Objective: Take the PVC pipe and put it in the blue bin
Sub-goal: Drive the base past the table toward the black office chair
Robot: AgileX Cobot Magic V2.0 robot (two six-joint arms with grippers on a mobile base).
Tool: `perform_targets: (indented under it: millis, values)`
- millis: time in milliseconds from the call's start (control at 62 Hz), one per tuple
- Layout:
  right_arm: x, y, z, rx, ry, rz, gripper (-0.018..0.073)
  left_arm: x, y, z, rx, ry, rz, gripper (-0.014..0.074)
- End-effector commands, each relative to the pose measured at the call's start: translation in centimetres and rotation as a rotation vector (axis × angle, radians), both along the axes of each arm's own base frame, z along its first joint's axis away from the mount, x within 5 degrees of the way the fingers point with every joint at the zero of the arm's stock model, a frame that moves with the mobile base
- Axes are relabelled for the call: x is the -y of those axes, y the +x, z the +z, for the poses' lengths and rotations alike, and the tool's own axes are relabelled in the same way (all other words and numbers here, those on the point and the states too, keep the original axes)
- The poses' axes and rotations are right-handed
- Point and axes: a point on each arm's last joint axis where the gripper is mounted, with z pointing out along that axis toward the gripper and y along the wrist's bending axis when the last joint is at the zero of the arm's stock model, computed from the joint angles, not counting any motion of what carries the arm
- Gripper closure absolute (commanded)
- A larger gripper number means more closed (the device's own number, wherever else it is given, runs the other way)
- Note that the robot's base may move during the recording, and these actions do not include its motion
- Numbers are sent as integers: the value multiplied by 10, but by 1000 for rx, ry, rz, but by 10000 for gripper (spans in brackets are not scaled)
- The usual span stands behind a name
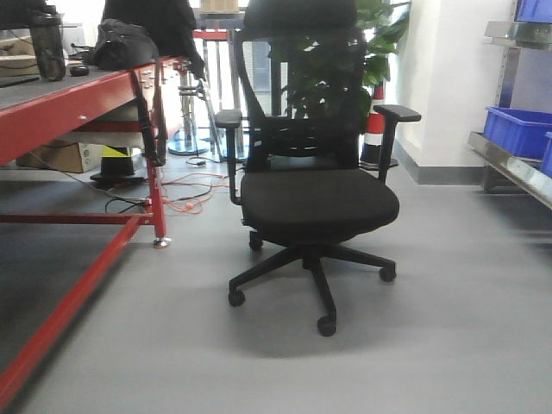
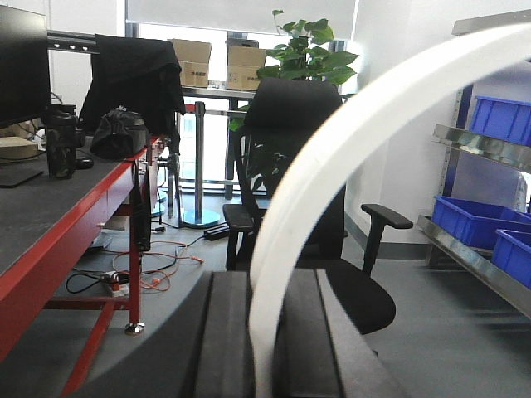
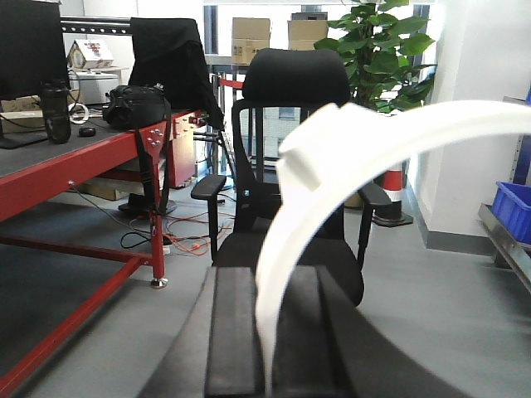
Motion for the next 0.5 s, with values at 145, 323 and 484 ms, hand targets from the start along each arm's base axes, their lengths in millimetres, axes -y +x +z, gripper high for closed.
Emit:
perform_targets:
  millis: [145,323,484]
  values:
    - [0,-1,1,19,-10,3,721,0,-2,3,35,-14,-7,708]
    - [0,-1,1,19,-10,3,721,0,-2,3,35,-14,-7,708]
    - [0,-1,1,19,-10,3,721,0,-2,3,35,-14,-7,708]
